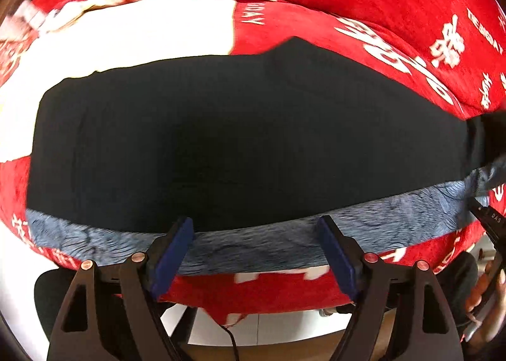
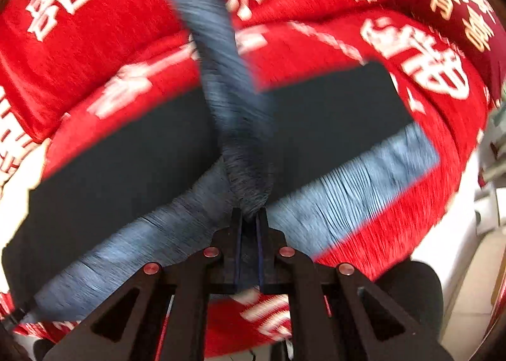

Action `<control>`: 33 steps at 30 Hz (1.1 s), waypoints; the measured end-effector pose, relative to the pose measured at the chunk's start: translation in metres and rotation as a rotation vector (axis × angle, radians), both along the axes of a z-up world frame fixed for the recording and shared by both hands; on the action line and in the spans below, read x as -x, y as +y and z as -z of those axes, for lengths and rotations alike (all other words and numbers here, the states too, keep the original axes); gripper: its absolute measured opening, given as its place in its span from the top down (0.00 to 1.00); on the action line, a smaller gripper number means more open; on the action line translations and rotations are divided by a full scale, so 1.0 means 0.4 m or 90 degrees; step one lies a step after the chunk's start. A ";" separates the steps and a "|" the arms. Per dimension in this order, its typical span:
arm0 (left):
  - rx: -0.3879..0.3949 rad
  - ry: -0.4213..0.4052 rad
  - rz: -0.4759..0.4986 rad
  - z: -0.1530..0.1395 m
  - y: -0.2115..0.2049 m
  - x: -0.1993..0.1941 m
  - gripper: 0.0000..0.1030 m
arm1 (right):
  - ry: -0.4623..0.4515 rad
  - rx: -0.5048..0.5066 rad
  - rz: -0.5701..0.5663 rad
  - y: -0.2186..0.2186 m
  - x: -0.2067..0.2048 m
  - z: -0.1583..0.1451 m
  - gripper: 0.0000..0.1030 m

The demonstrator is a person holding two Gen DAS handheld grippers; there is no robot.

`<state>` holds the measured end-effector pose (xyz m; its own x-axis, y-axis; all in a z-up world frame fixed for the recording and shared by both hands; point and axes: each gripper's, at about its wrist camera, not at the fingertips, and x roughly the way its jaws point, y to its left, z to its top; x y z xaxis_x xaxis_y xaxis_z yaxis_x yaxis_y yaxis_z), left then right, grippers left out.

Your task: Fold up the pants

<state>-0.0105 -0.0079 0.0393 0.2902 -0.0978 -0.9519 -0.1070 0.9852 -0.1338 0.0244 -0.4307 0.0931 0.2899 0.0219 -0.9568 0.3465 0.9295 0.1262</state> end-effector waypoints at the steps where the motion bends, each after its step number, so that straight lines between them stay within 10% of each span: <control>1: 0.002 0.004 0.002 0.001 -0.008 -0.003 0.21 | -0.005 0.007 -0.004 -0.005 0.002 -0.002 0.78; 3: 0.004 0.010 -0.001 0.004 -0.018 -0.010 0.21 | -0.012 0.033 -0.023 -0.016 -0.006 -0.009 0.44; 5: -0.002 0.014 -0.001 0.006 -0.019 -0.010 0.21 | -0.037 0.052 -0.031 -0.044 -0.014 -0.023 0.34; 12: -0.015 0.025 -0.019 0.007 -0.013 0.012 0.21 | -0.086 0.060 0.009 -0.277 -0.010 -0.073 0.29; 16: -0.024 0.029 -0.017 0.010 -0.042 0.004 0.21 | -0.097 -0.121 0.022 -0.424 -0.005 -0.050 0.29; 33: -0.011 0.041 0.048 0.017 -0.228 -0.109 0.17 | -0.096 -0.138 0.016 -0.463 -0.184 0.066 0.40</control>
